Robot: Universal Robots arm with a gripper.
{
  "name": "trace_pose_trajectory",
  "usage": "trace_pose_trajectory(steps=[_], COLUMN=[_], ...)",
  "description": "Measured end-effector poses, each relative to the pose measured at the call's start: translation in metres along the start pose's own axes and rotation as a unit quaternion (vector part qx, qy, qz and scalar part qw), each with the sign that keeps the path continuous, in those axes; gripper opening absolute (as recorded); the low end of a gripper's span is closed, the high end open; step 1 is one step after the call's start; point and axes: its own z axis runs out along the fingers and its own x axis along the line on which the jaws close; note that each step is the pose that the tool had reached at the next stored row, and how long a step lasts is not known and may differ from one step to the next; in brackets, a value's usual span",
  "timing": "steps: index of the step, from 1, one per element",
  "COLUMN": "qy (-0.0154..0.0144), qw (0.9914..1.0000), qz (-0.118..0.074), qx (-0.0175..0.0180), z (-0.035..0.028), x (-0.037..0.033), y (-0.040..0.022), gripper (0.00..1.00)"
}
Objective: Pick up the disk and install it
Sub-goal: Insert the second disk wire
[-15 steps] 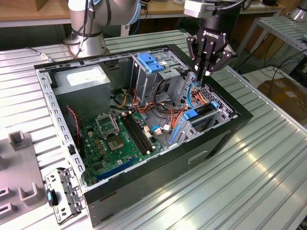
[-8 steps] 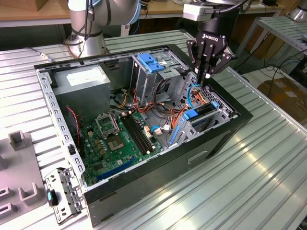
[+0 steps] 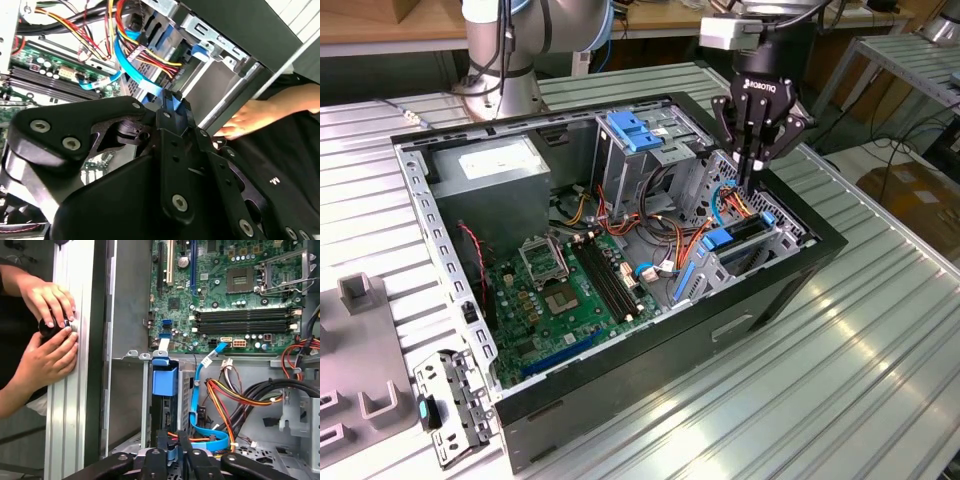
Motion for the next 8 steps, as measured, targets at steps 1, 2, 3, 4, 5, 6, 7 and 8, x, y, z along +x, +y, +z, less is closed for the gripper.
trace_pose_trajectory(steps=[1,2,3,4,5,6,7,8], qy=[0.0100,0.0116,0.0127,0.0133,0.0134,0.0134,0.0134,0.0070], qw=[0.99995,0.99993,0.99992,0.99991,0.99991,0.99991,0.99991,0.99998], qz=[0.000,0.001,0.001,0.001,0.001,0.001,0.001,-0.001], qx=[-0.0002,-0.0003,-0.0003,-0.0003,-0.0001,0.0000,0.0000,0.0008], z=[0.0020,0.0030,0.0042,0.0054,0.0066,0.0078,0.0086,0.0106], x=[-0.0008,-0.0012,-0.0017,-0.0022,-0.0026,-0.0029,-0.0023,-0.0001], y=[-0.0001,-0.0002,-0.0002,-0.0003,-0.0004,-0.0004,-0.0004,0.0004], gripper=[0.24,0.22,0.16,0.16,0.16,0.16,0.16,0.16])
